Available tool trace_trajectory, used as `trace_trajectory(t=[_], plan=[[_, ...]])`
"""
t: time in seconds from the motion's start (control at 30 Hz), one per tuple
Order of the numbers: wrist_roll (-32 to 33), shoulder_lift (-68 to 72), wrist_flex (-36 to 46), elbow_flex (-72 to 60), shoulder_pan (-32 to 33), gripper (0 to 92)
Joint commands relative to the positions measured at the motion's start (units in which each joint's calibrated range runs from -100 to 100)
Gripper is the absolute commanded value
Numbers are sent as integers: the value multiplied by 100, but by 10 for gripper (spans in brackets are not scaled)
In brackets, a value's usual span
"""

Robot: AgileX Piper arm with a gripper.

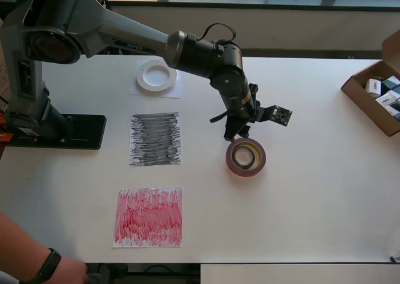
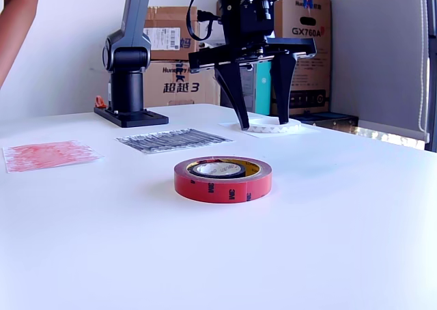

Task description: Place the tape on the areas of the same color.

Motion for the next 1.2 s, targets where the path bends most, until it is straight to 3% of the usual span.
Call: trace_trajectory(t=[0.0, 0.33, 1.17], plan=[[27, 275, 145, -489, -36, 527], [444, 621, 324, -1016, -59, 527], [657, 958, 315, -1170, -312, 527]])
